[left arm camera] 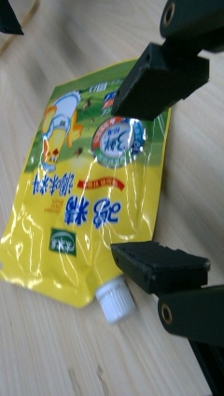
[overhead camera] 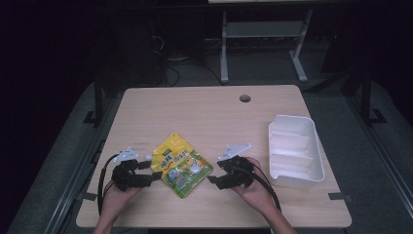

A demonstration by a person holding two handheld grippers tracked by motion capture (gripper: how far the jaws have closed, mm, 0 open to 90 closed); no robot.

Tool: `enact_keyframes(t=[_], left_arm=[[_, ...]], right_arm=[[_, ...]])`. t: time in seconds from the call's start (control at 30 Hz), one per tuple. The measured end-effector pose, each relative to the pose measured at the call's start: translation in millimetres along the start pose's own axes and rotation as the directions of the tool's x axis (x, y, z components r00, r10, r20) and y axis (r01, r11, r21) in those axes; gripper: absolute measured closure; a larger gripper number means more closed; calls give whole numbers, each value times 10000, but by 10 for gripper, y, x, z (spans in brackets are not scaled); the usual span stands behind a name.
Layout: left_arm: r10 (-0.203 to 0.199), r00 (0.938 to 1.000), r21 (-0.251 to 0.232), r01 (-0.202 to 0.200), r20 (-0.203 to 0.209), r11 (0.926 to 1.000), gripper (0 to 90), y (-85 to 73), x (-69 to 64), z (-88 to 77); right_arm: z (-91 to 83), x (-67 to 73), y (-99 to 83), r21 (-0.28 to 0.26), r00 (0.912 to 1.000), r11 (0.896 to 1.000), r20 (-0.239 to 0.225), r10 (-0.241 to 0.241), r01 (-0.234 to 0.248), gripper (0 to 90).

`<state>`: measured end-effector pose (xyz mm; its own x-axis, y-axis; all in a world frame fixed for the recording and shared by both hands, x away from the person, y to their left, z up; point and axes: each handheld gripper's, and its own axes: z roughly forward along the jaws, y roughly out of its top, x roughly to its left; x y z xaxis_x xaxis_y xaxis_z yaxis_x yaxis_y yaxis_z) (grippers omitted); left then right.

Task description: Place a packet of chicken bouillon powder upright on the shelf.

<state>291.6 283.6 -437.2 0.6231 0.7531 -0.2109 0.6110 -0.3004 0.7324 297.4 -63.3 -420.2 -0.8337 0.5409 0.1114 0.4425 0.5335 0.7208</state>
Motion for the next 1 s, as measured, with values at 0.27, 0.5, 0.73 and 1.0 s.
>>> enact_keyframes(t=[0.27, 0.5, 0.73, 1.0], left_arm=[[-750, 9971, 130, 751, -132, 9971, 353, -10, 120, 39], [-1312, 9913, 215, 1313, -77, 9911, 341, -51, 187, 34], [-1578, 9875, 513, 1575, 22, 9862, 392, -64, 207, 83], [-1853, 9826, 741, 1855, -94, 9798, 401, -27, 159, 191]], right_arm=[[372, 49, 346, 787, 9991, 9966, -375, -200, 229, 406], [663, 28, 354, 1426, 9997, 9896, -209, -155, 183, 396], [739, 24, 335, 1662, 10000, 9861, 67, -62, 50, 407], [747, 23, 320, 1627, 9999, 9867, 103, 30, -47, 414]])
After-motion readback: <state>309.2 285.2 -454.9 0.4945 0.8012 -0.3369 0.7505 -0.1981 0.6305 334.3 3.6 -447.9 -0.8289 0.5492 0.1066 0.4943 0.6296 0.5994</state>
